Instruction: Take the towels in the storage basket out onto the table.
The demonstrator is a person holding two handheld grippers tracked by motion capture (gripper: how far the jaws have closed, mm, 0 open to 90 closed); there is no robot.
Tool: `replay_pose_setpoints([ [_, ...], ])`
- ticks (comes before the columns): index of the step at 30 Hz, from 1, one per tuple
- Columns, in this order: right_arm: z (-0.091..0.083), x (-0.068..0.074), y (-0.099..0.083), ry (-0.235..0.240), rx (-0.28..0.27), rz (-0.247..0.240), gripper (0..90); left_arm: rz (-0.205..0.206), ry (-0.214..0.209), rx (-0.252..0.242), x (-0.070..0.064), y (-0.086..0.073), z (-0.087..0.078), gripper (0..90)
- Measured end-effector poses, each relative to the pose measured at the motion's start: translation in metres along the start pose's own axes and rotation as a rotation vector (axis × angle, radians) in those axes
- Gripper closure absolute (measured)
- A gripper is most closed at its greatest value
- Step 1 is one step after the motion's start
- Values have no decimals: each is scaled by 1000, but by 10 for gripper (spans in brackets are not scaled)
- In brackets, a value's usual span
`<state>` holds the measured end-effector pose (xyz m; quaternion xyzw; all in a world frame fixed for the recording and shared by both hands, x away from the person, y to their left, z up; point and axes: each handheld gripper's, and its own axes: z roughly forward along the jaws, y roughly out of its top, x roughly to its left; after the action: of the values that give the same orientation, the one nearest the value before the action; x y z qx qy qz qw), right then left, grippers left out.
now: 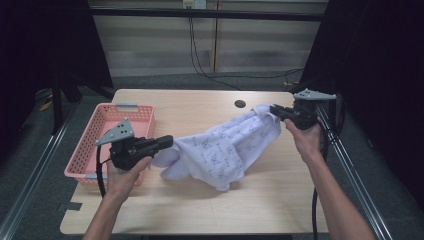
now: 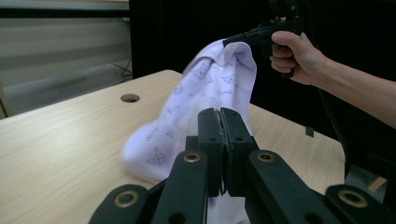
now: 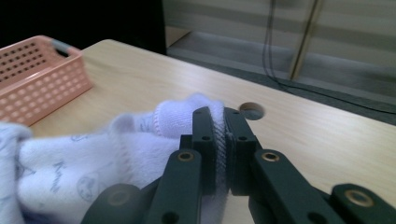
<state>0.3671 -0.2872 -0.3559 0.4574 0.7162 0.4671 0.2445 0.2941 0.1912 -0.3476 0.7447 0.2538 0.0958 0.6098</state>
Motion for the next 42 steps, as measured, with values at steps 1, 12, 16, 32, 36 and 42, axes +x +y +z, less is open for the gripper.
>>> replay_pose_setpoints([
  [1,-1,-5,3,-4,-6,10,849,-5,0,-14,1,3,-3,883],
  [12,7,-43,14,-89,35,-7,623,-17,2,32,-4,-6,-3,852],
  [16,12,-39,-12,-81,59,-10,500,-50,34,120,3,-31,16,696],
  [32,3,42,-91,184,120,-53,478,-68,-21,473,10,-113,81,638],
  [36,0,63,-106,246,155,-70,465,-68,-60,579,9,-128,99,900],
  [42,-7,89,-128,338,209,-86,477,-67,-84,596,-4,-127,118,900],
])
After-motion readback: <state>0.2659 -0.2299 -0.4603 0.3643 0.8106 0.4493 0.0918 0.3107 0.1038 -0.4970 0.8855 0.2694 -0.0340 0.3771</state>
